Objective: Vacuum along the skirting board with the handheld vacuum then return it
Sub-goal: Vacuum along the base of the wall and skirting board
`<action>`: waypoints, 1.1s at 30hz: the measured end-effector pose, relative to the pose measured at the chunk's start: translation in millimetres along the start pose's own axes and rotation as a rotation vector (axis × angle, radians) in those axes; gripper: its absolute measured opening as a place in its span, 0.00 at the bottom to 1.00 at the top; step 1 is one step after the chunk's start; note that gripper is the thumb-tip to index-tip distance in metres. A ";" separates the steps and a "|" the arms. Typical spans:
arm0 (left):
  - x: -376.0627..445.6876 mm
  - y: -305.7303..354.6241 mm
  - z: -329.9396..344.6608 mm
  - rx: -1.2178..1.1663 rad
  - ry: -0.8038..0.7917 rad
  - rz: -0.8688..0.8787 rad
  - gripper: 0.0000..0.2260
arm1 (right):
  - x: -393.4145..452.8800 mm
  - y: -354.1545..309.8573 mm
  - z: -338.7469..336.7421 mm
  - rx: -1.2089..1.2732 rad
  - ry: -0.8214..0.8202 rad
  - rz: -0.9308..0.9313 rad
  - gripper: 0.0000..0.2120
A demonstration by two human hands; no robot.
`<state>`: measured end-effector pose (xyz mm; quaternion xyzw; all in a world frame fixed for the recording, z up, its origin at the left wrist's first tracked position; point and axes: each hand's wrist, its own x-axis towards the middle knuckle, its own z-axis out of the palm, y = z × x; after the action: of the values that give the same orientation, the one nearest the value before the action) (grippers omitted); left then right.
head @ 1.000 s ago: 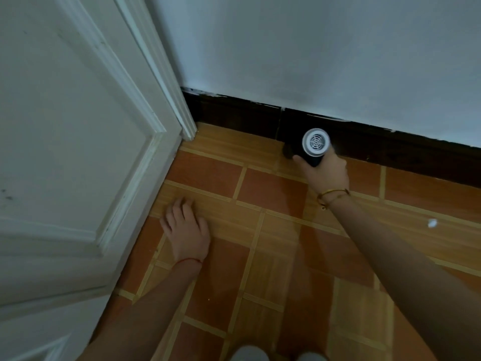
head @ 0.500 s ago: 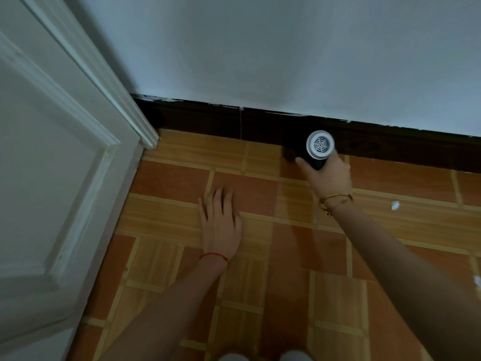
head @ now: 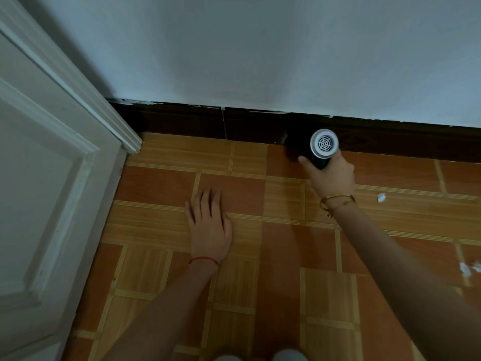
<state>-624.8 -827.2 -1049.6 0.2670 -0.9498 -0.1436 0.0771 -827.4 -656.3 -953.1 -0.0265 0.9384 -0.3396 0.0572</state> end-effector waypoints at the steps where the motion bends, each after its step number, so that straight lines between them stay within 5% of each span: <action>1: -0.2 0.2 -0.3 -0.002 0.004 0.002 0.24 | -1.3 0.7 -0.1 0.003 0.003 -0.004 0.33; 8: -0.8 0.7 -1.7 0.003 0.025 0.011 0.23 | -6.6 -20.8 14.9 -0.007 -0.150 -0.132 0.32; 16: -1.1 -0.5 -1.1 0.014 0.026 0.022 0.23 | 2.4 10.8 -12.0 0.002 0.018 0.025 0.32; 24: -0.8 1.1 -1.7 0.003 0.021 0.015 0.23 | -4.2 -7.2 3.3 -0.008 -0.129 -0.090 0.31; 33: -0.5 1.0 -1.4 0.001 0.030 0.015 0.23 | 8.2 12.0 -6.6 0.088 -0.052 -0.028 0.31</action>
<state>-624.5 -826.5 -1048.0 0.2620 -0.9506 -0.1383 0.0922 -836.5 -643.7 -956.4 -0.0458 0.9203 -0.3806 0.0782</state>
